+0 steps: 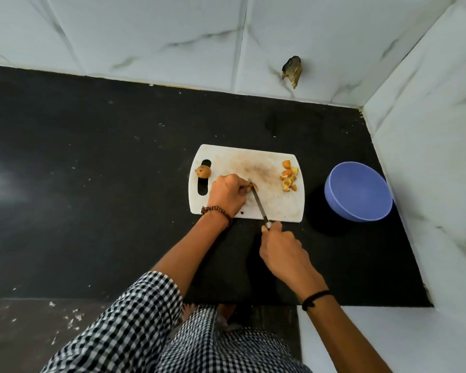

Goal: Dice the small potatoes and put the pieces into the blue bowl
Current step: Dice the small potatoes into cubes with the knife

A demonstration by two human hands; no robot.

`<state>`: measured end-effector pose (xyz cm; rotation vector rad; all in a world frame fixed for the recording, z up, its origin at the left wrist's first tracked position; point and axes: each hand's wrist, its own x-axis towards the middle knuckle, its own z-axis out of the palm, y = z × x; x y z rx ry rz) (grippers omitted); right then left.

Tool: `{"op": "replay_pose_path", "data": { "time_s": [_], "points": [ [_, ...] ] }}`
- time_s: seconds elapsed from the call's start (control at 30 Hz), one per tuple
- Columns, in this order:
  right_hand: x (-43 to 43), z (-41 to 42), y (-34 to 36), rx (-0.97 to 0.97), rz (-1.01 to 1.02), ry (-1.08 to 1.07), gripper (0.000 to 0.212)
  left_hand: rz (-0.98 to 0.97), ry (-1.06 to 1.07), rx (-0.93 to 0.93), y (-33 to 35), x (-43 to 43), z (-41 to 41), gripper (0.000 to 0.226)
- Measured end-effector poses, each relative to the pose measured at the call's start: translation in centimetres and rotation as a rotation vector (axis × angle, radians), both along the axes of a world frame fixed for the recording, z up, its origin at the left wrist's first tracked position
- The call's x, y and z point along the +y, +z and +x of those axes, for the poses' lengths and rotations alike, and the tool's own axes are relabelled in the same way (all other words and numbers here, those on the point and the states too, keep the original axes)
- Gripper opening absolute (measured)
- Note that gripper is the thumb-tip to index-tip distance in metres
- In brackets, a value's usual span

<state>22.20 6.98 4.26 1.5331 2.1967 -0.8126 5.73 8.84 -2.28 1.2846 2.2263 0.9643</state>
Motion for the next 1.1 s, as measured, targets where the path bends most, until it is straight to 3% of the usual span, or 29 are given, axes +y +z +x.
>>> {"op": "replay_pose_path", "data": {
  "time_s": [0.4, 0.53, 0.7, 0.93, 1.1],
  "points": [
    [-0.4, 1.5, 2.4, -0.024, -0.079, -0.047, 0.029, 0.037, -0.059, 0.021, -0.1, 0.2, -0.8, 0.015],
    [-0.6, 2.0, 3.2, 0.02, -0.106, -0.105, 0.035, 0.02, -0.111, 0.121, -0.2, -0.1, -0.7, 0.024],
    [-1.1, 2.8, 2.4, 0.21, -0.156, -0.26, 0.04, 0.027, -0.093, 0.051, -0.1, -0.2, -0.8, 0.022],
    [1.7, 0.3, -0.2, 0.412, 0.086, -0.323, 0.032, 0.05, -0.027, -0.136, 0.3, -0.4, -1.0, 0.019],
    [4.7, -3.3, -1.9, 0.471, 0.236, -0.27, 0.028, 0.047, -0.036, -0.143, 0.9, -0.6, -1.0, 0.02]
  ]
}}
